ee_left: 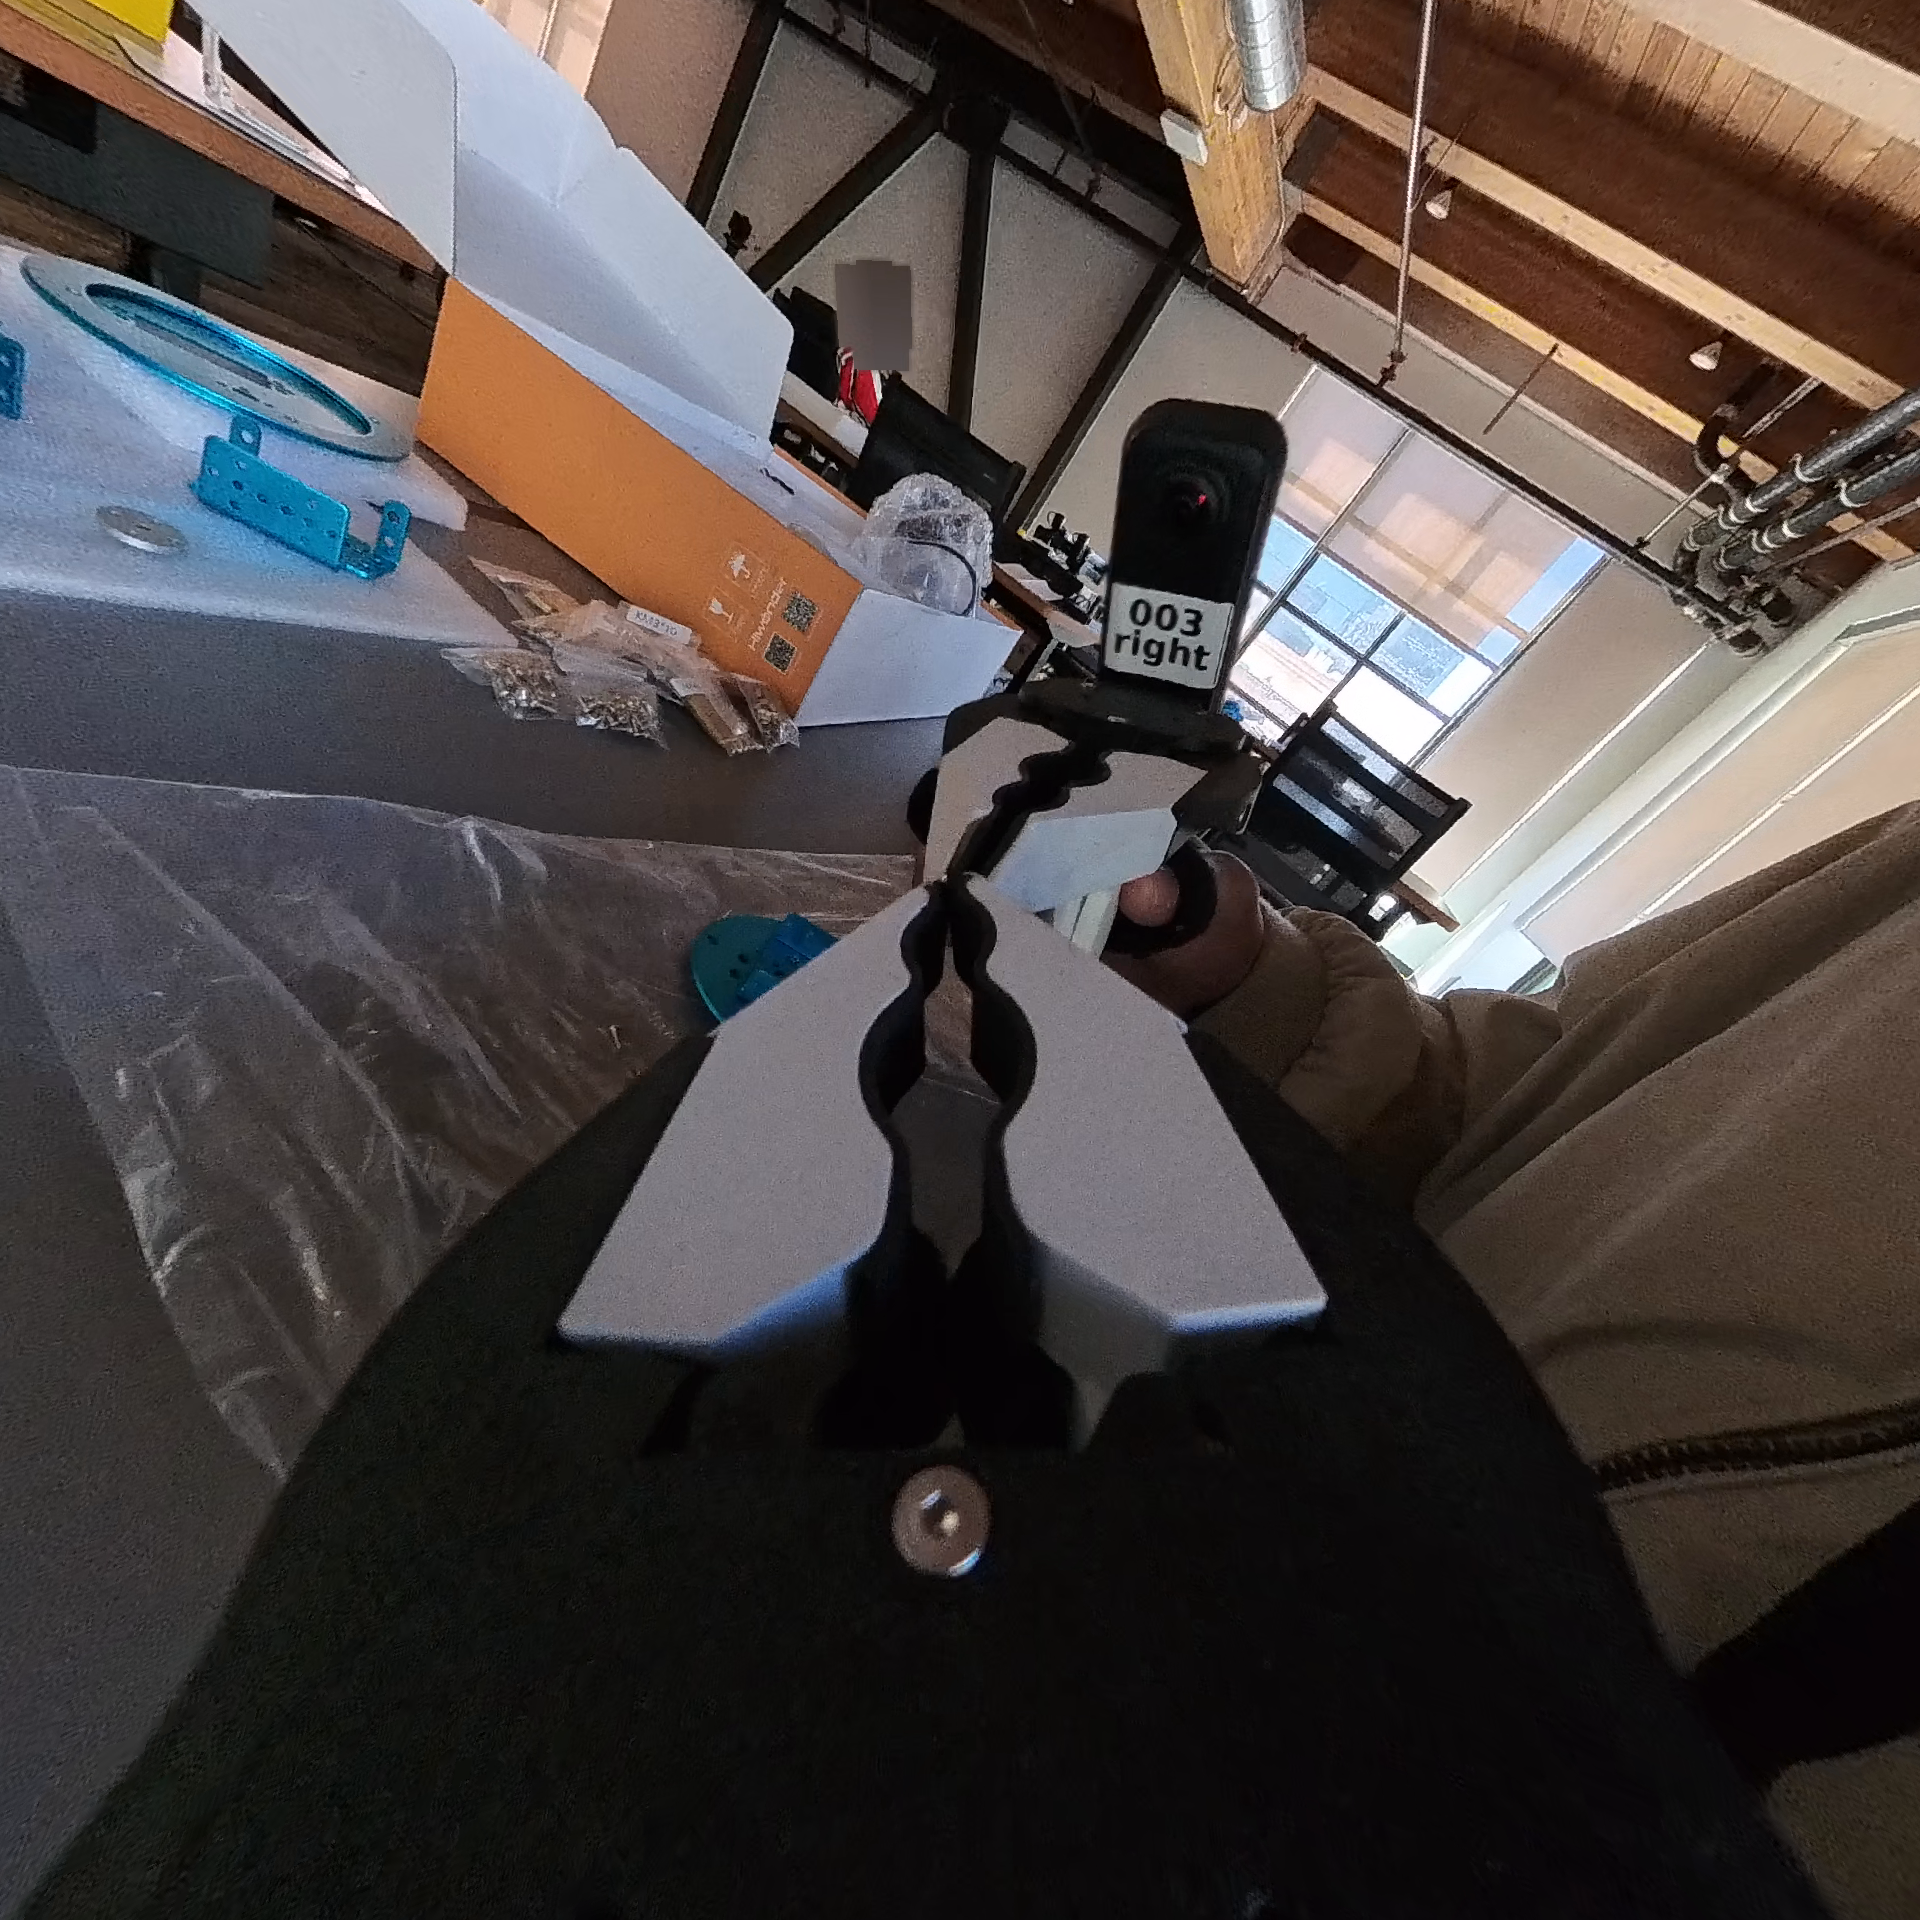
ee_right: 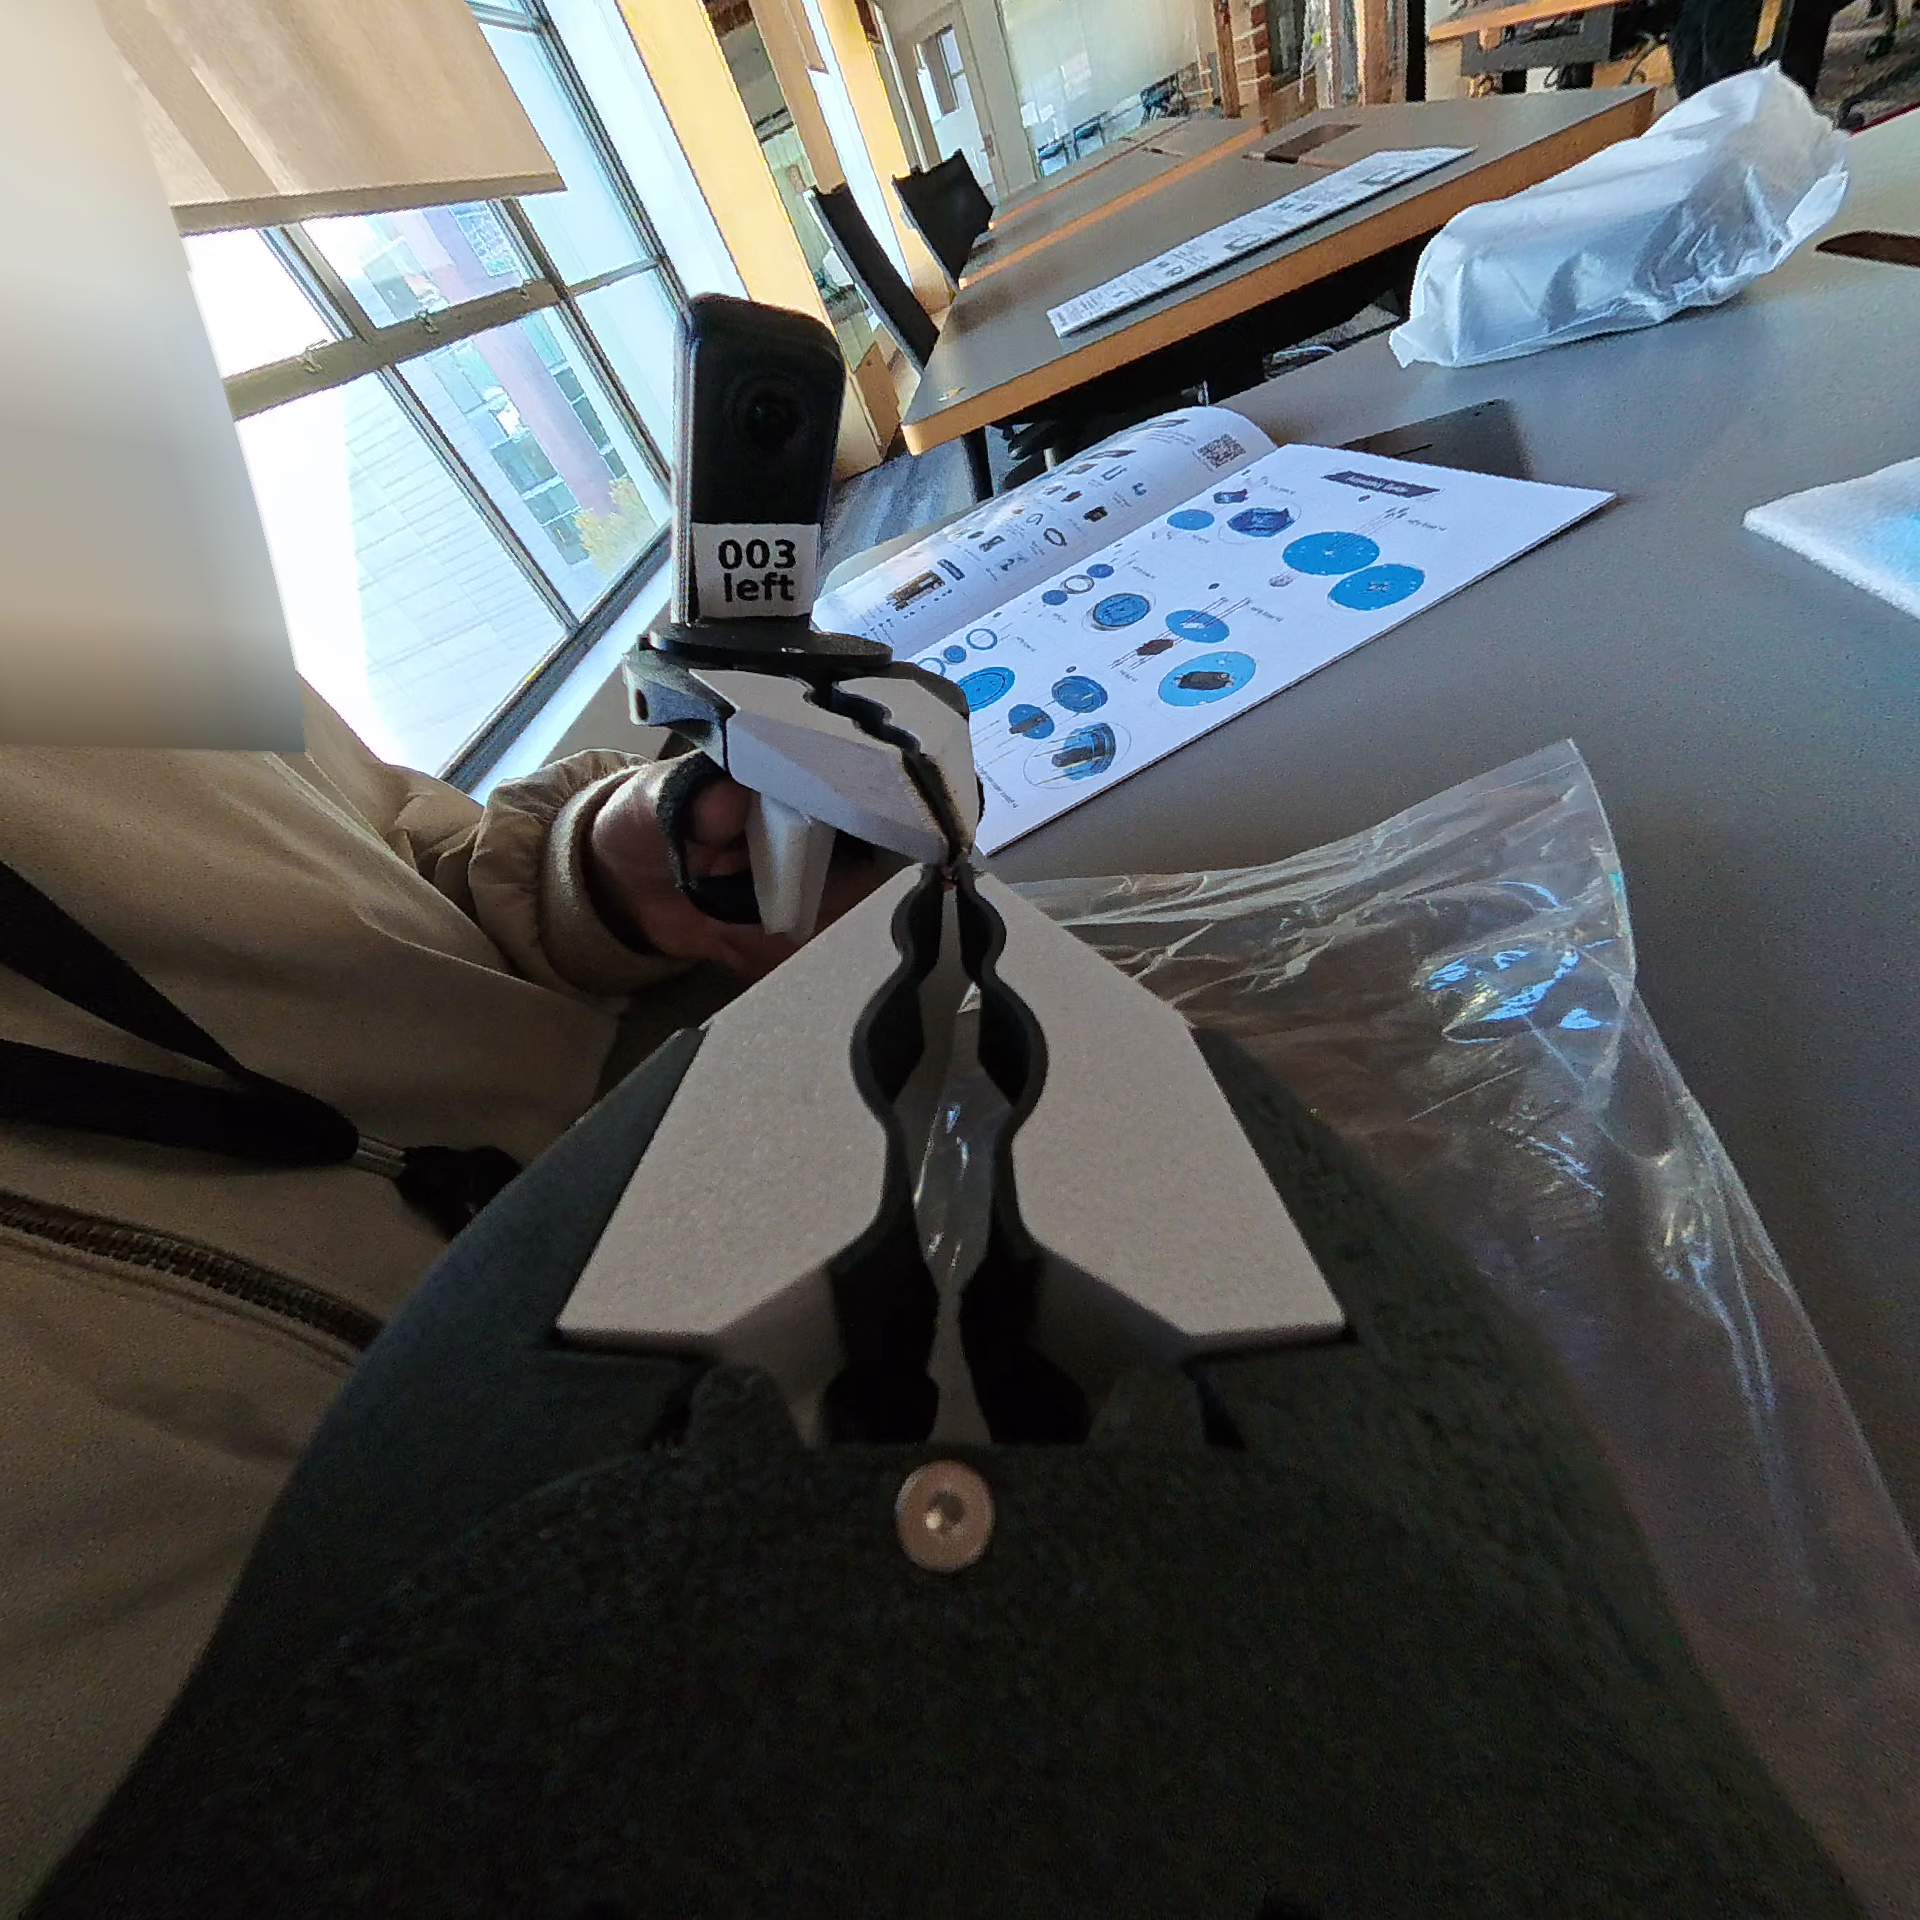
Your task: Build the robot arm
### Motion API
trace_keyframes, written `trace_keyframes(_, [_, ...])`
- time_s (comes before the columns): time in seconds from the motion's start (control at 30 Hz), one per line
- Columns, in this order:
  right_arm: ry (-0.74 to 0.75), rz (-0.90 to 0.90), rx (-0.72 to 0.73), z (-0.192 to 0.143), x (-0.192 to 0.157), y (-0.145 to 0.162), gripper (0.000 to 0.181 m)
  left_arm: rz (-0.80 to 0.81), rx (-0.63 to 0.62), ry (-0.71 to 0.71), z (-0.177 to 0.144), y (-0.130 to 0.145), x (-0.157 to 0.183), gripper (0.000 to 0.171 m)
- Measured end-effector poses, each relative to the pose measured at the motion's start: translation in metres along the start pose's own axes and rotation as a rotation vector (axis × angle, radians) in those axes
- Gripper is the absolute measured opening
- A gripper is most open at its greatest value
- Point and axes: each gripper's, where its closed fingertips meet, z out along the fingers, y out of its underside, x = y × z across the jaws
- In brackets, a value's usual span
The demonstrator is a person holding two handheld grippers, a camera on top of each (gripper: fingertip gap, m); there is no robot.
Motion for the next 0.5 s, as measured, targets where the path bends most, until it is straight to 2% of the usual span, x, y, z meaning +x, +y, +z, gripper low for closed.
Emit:
trace_keyframes(0.17, [-0.072, 0.078, 0.036, -0.0004, -0.0048, -0.0025, 0.001, -0.055, 0.015, 0.055, -0.0012, -0.0027, 0.0044, 0.000])
trace_keyframes(0.27, [-0.111, 0.125, 0.068, -0.0013, -0.0071, -0.0067, 0.001, -0.040, 0.029, 0.027, -0.0052, -0.0066, -0.0010, 0.000])
trace_keyframes(0.5, [-0.044, 0.022, 0.019, -0.0007, -0.0045, -0.0011, 0.001, -0.047, 0.017, 0.069, -0.0043, -0.0050, 0.0053, 0.014])
